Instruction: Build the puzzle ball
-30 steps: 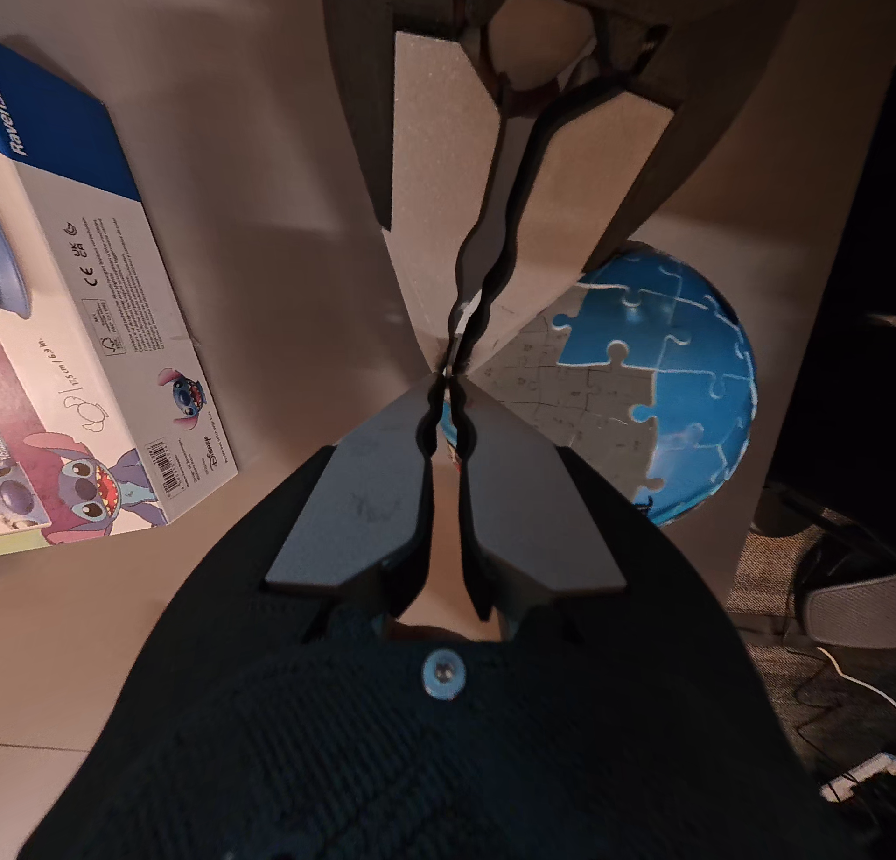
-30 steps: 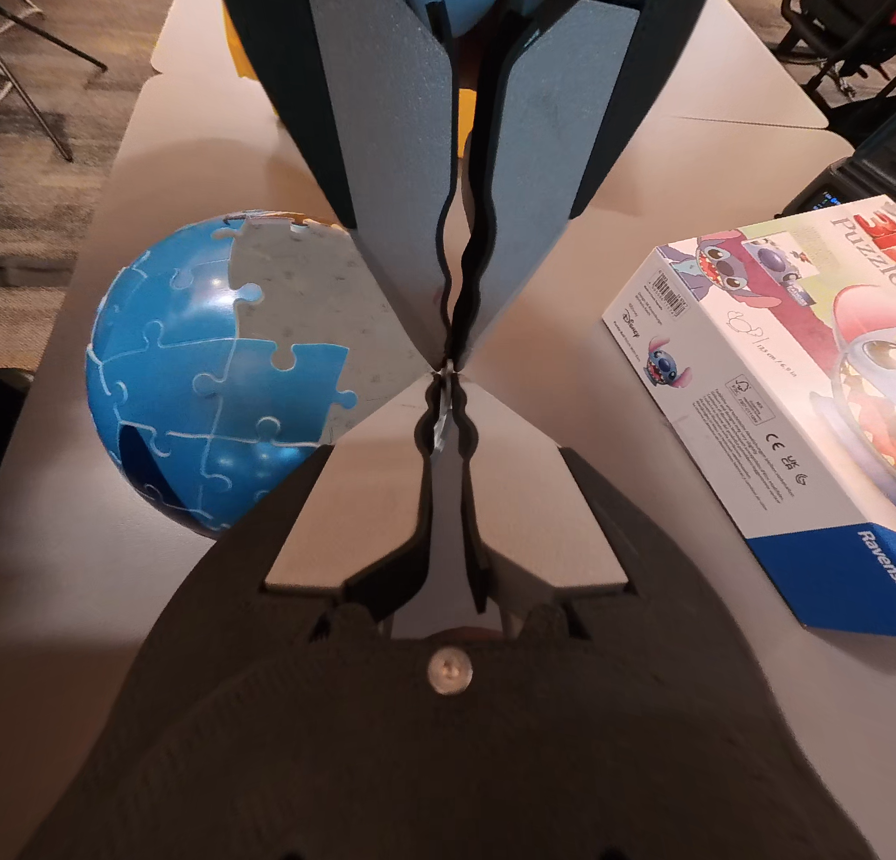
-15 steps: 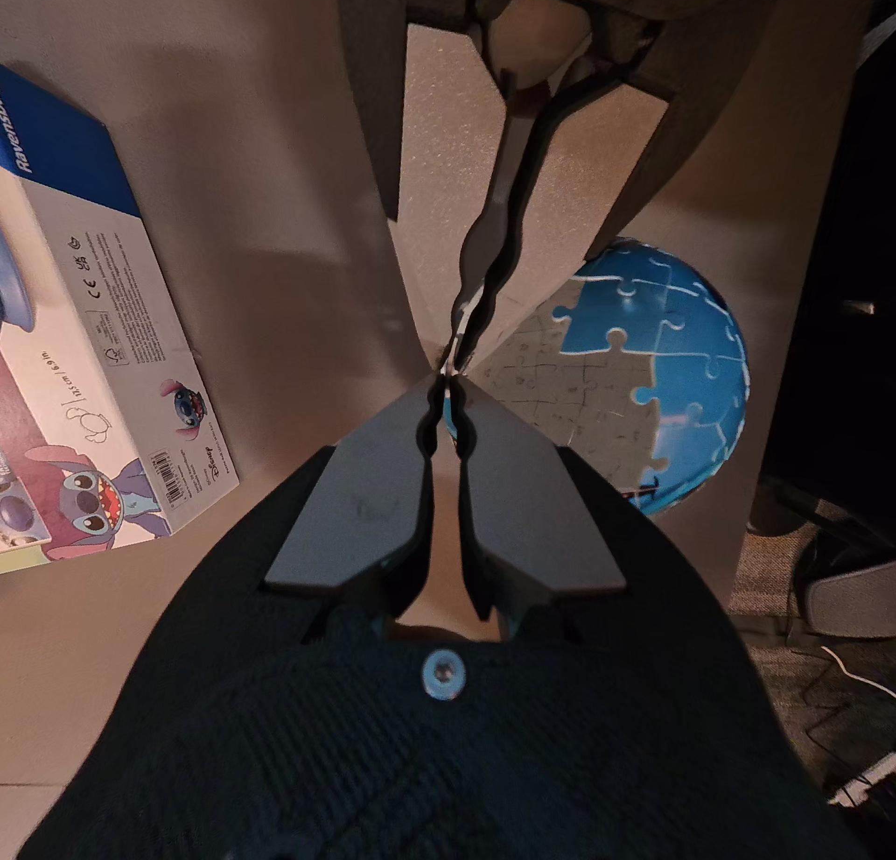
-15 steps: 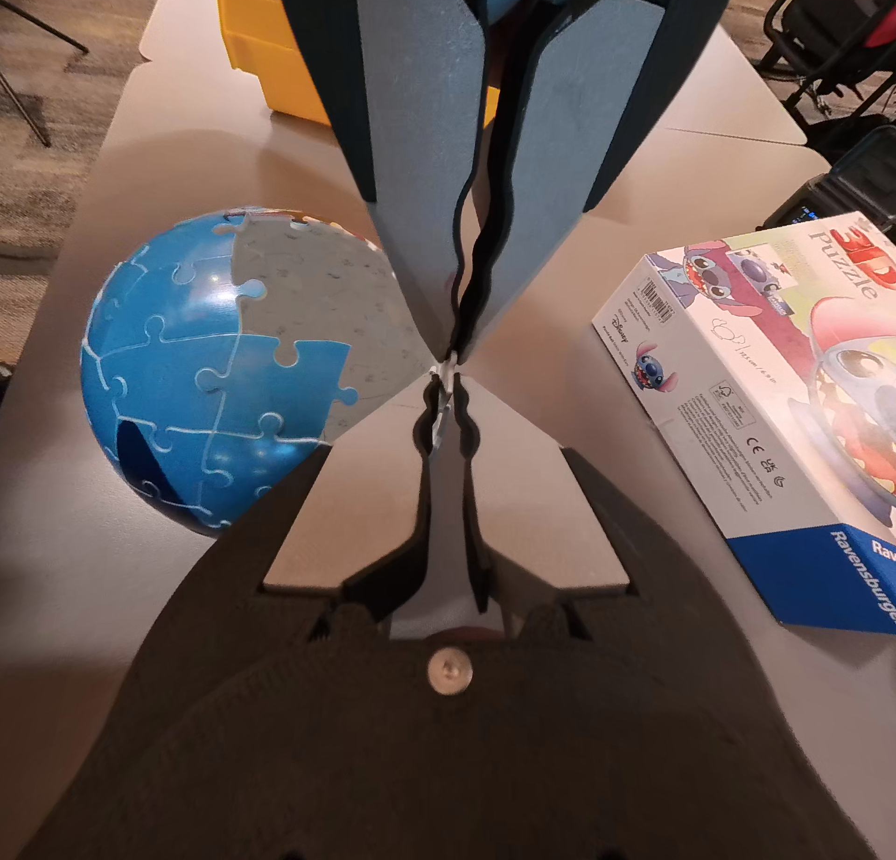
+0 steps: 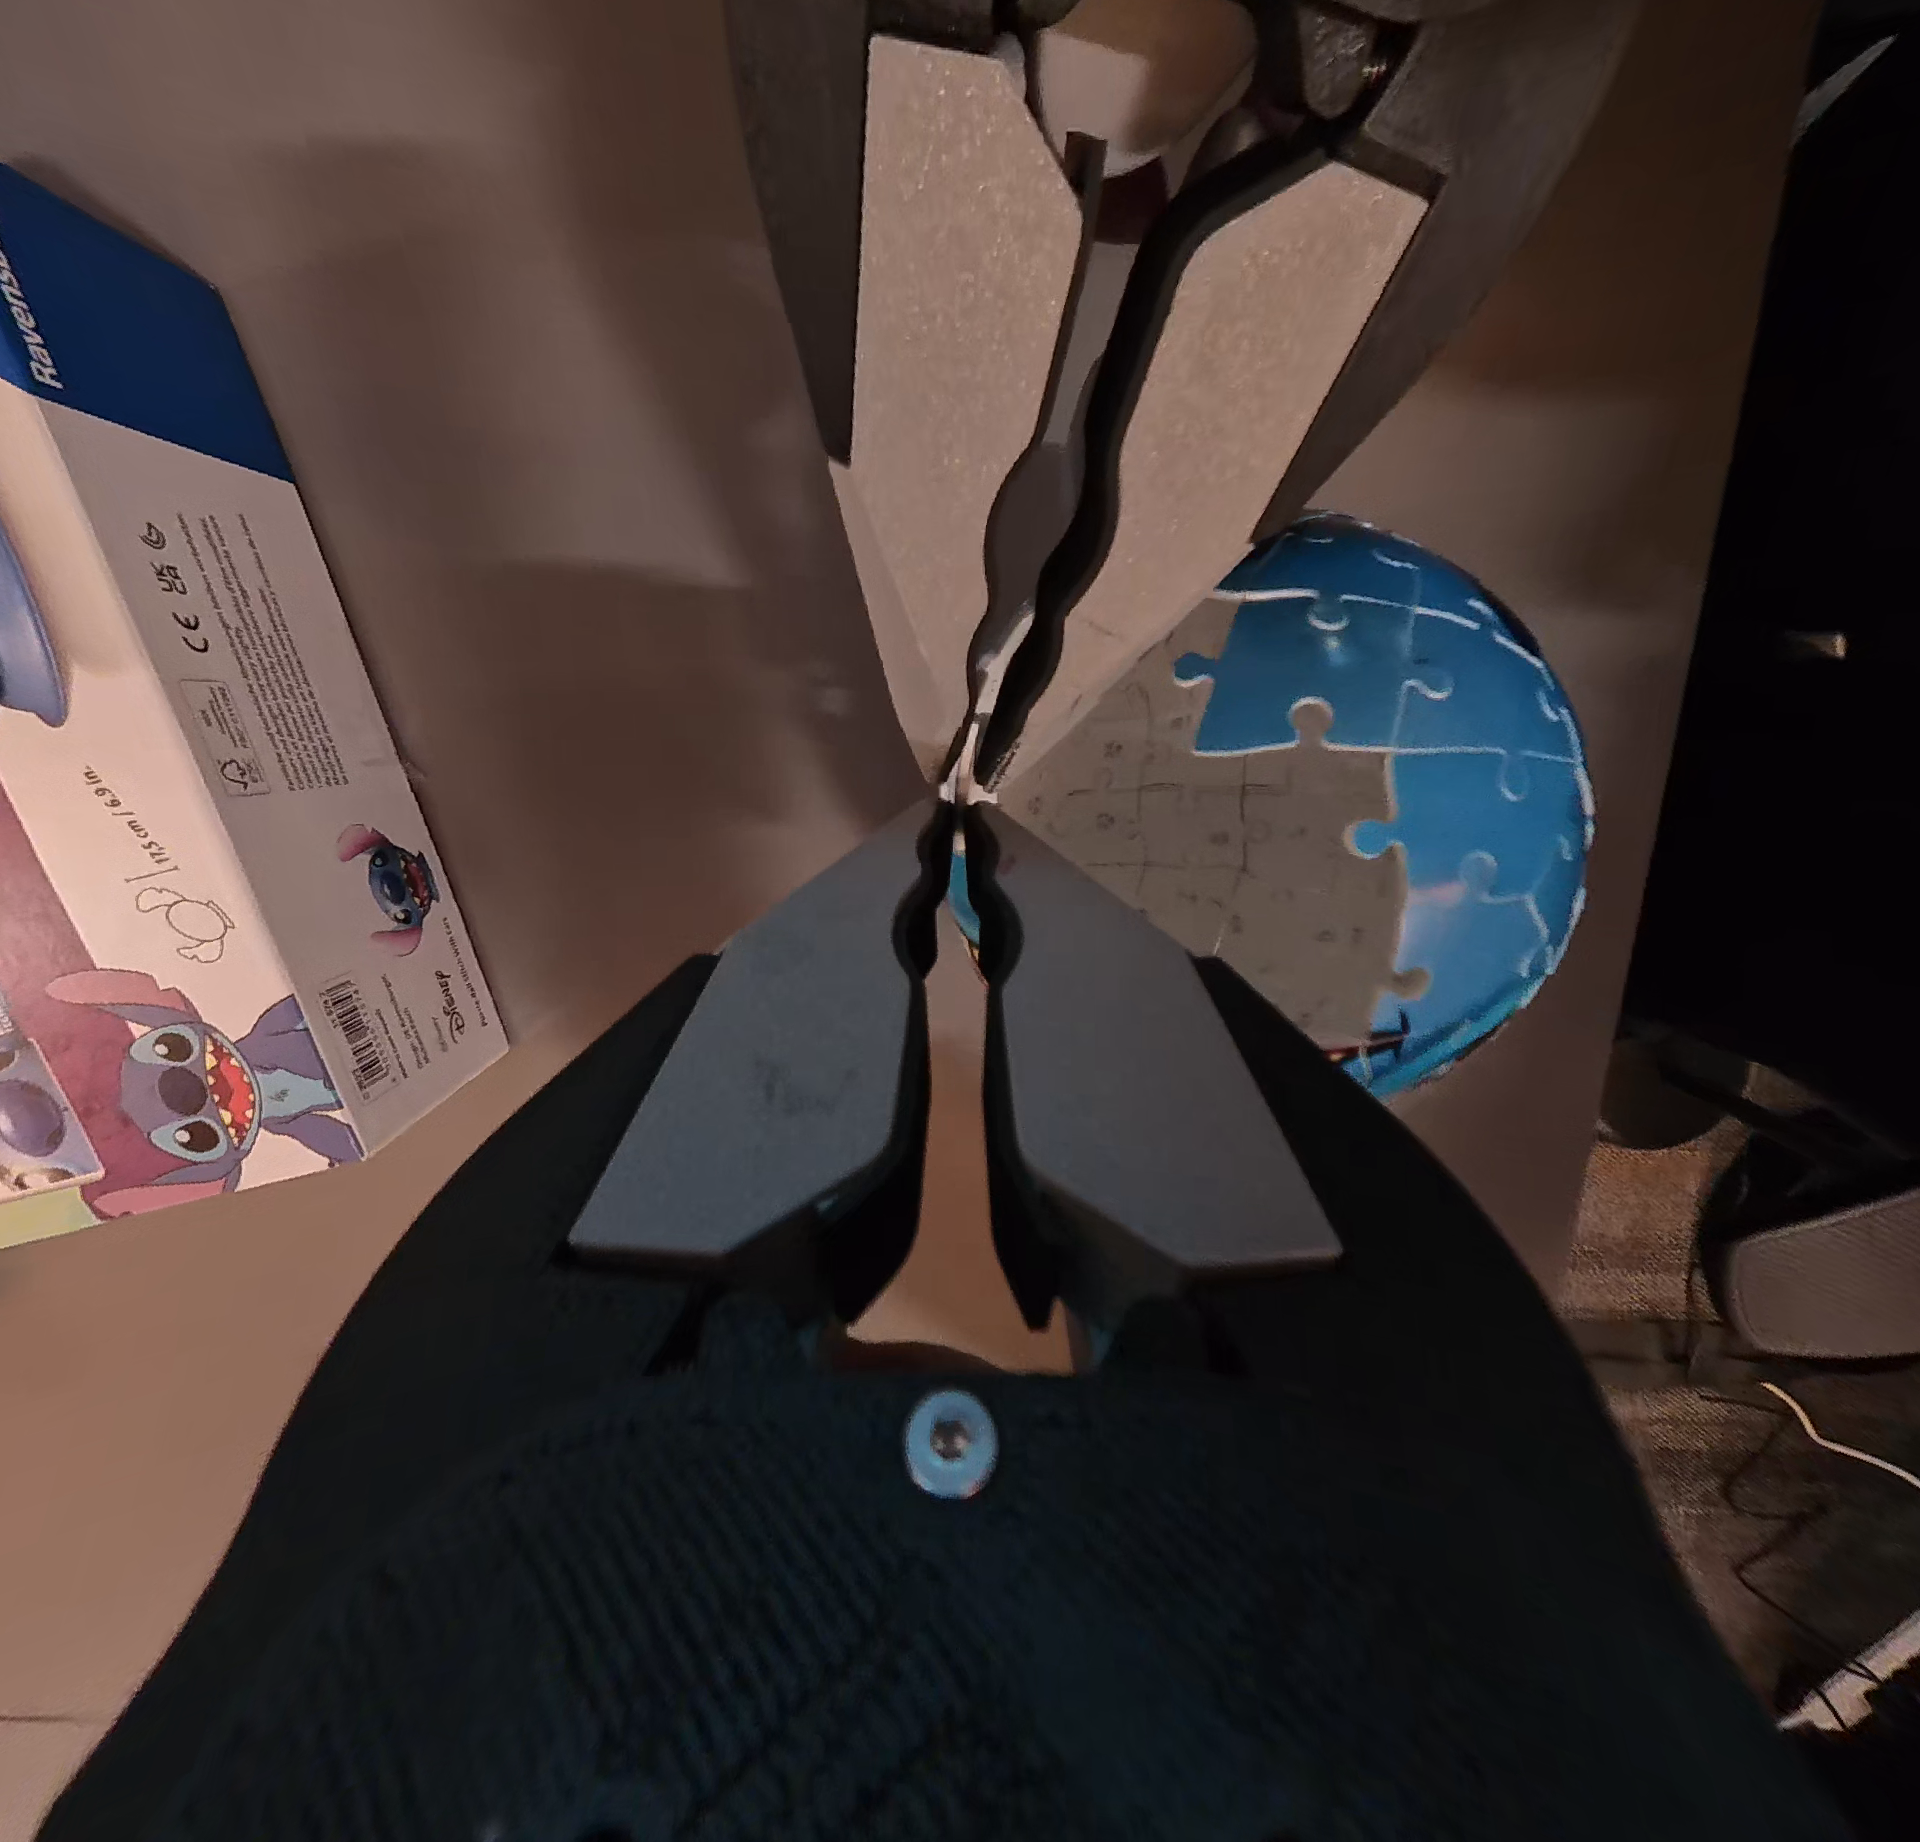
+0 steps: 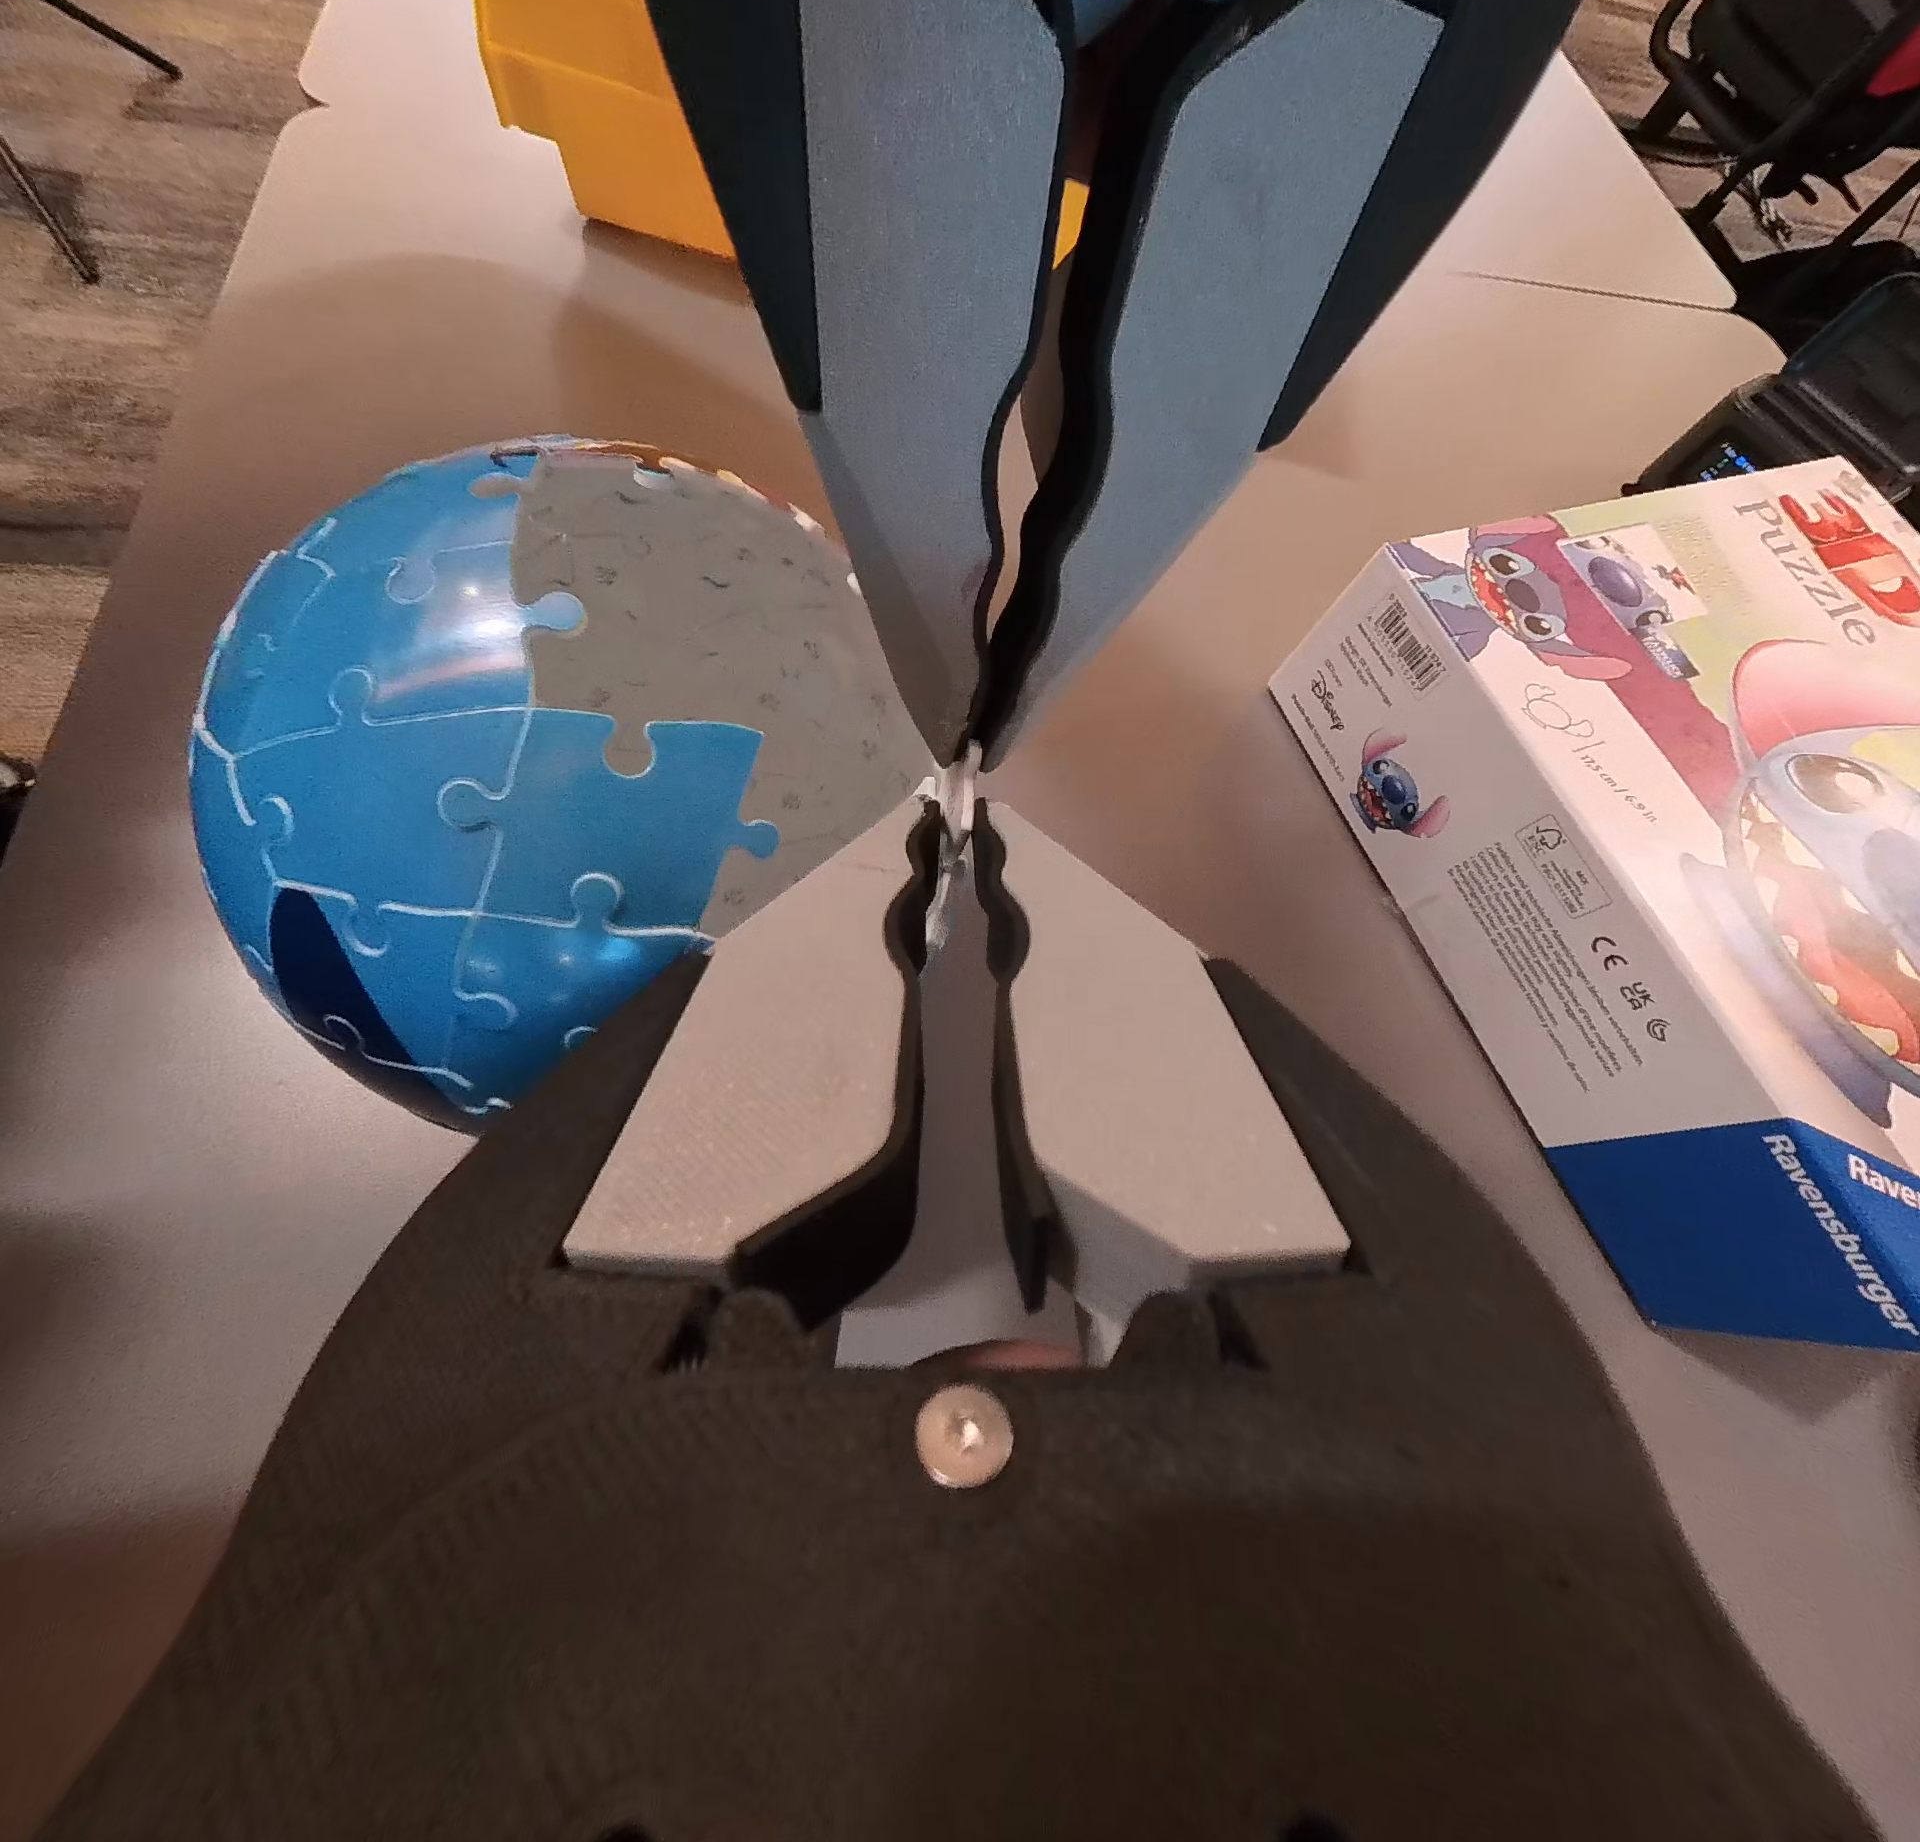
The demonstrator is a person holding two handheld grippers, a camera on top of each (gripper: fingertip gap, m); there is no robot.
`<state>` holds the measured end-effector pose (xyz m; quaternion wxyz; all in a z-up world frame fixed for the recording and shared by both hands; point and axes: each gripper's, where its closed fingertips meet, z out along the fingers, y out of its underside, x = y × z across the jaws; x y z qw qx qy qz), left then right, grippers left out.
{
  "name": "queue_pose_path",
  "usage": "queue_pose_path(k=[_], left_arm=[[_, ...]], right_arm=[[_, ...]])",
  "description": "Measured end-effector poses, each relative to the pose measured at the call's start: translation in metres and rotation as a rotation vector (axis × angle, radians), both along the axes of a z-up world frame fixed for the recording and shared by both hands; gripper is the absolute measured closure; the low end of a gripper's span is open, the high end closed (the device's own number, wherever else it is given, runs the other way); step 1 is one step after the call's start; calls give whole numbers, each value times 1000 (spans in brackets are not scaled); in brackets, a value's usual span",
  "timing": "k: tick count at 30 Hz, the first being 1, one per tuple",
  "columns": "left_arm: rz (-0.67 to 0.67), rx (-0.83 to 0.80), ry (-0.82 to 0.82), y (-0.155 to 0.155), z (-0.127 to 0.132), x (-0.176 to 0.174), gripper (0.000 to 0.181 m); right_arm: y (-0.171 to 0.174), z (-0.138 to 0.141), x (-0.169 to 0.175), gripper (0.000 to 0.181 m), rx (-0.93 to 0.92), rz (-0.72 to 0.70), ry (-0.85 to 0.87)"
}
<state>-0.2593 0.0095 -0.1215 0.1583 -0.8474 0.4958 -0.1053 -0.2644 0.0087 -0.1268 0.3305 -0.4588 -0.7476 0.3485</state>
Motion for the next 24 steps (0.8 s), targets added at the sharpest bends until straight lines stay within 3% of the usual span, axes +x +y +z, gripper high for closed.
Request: queue_pose_path(k=[11,19,24], left_arm=[[0,36,131,4,0,3,181],[23,23,56,2,-2,8,181],[23,23,63,3,-3,7,181]], right_arm=[[5,-10,2,156,20,20,-118],[12,16,14,140,-207,44,-107],[22,0,15,143,-260,-20,-249]])
